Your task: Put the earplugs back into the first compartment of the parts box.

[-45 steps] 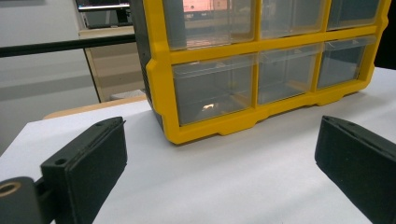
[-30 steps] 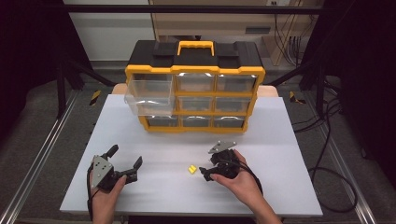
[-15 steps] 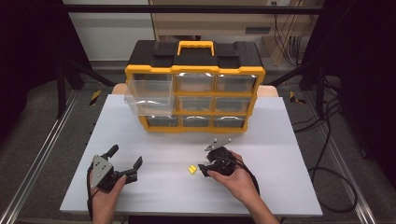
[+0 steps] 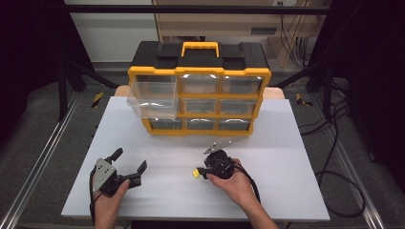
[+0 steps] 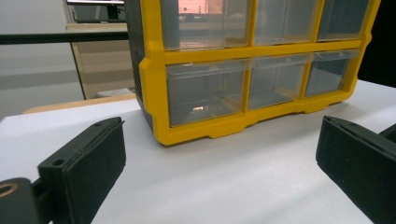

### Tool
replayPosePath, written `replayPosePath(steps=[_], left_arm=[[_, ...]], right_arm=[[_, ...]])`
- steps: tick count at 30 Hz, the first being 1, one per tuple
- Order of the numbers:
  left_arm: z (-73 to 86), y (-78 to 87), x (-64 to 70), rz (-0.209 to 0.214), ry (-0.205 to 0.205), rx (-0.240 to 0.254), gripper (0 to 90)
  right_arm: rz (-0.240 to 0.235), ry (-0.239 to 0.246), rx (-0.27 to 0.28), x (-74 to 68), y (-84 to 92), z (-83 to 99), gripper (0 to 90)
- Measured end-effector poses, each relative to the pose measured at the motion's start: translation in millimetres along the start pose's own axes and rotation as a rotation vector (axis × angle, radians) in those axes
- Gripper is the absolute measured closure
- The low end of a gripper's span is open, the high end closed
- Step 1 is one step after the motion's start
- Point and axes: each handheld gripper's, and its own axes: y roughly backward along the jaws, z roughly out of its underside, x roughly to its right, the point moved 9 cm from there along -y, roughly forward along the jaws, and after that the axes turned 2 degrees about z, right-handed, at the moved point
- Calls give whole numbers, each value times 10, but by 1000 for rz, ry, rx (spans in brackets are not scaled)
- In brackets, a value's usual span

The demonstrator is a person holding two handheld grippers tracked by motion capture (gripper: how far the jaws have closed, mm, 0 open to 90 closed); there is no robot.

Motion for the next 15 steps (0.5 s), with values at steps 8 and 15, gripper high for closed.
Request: replayPosePath(steps=[8, 15], left_arm=[[3, -2, 12, 30, 26, 4, 14], [9, -11, 40, 44, 26, 0, 14]], right_arm=[[-14, -4, -21, -64, -71, 5, 681], [-18, -14, -23, -76, -114, -2, 748]])
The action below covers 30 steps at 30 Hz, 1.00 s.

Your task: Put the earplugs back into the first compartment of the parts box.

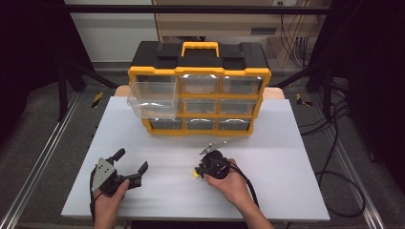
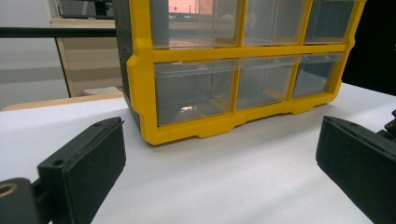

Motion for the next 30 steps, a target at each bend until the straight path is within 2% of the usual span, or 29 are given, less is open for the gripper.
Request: replayPosePath(steps=[2, 3, 8, 10, 13, 20, 24, 26, 30], left_arm=[[1, -2, 1, 1, 1, 0, 14], [3, -2, 1, 1, 1, -1, 14], [3, -1, -4, 2, 0, -1, 14], [6, -1, -3, 2, -4, -4, 14], [9, -7, -2, 2, -5, -5, 14], [13, -11, 0, 3, -6, -8, 14], [14, -7, -9, 0, -4, -8, 14], [14, -3, -16, -1, -3, -9, 14], [16, -4, -22, -4, 2, -8, 14]], right_arm=[[-1, 13, 7, 12, -19, -9, 758], [-1, -7, -8, 2, -20, 3, 759], [-4, 2, -12, 1, -65, 12, 772], [-7, -13, -23, -6, -69, 22, 783], [-16, -2, -13, -5, -88, 18, 792], [-38, -25, -8, -1, -91, 31, 839], [-28, -20, -14, -4, -77, 34, 856], [-26, -5, 7, 9, -68, 17, 858], [-7, -26, 22, 58, -11, -1, 860]])
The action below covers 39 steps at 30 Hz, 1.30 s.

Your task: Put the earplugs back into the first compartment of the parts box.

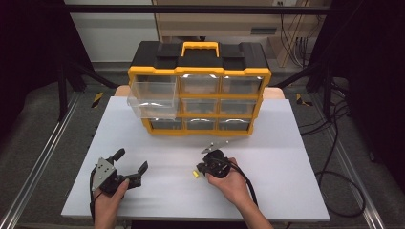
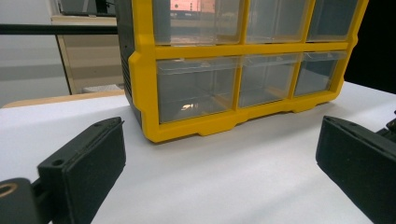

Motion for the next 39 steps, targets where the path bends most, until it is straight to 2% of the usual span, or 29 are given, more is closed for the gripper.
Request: replayPosePath(steps=[1, 3, 6, 11, 16, 21, 28, 33, 39], left_arm=[[0, 0, -1, -1, 0, 0, 14], [0, 1, -7, -2, -2, -1, 14], [-1, 1, -15, -4, 0, 0, 14], [-3, 4, -19, -6, 2, 2, 14], [3, 11, -31, -10, 2, -2, 14], [5, 10, -35, -10, 1, -3, 14], [16, -9, -2, -1, -4, -7, 14], [19, -6, -19, -5, 3, -6, 14], [29, -12, -22, -5, 1, -10, 14]], right_arm=[[2, 12, 15, 22, 5, -14, 860], [6, 0, 38, 54, 43, -41, 861], [2, -19, 104, 77, 132, -118, 861], [10, -28, 193, 104, 288, -263, 862], [14, -38, 268, 149, 509, -490, 862], [23, -27, 344, 171, 770, -759, 862], [0, -20, 447, 112, 1134, -1107, 862], [-28, -23, 489, 45, 1285, -1275, 861], [-14, -17, 517, 9, 1386, -1444, 861]])
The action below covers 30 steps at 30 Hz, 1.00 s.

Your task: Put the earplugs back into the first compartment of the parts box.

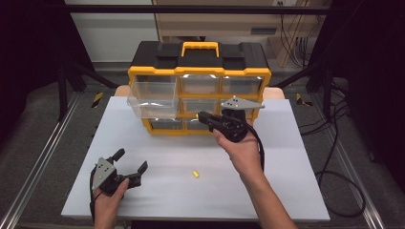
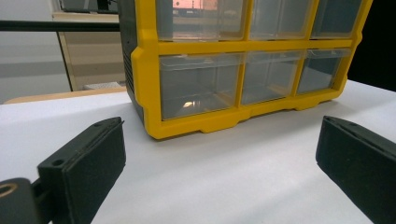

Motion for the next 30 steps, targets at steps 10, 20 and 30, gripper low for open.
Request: replayPosePath(steps=[10, 20, 30], left_arm=[[-11, 21, -34, -7, 8, 6, 14], [-14, 20, -25, -5, 6, 7, 14], [-15, 21, -41, -7, 9, 8, 15]], right_arm=[[1, 40, 37, -86, -15, -351, 861], [-20, 48, 83, -204, -17, -628, 861], [-27, 67, 103, -281, -79, -872, 863]])
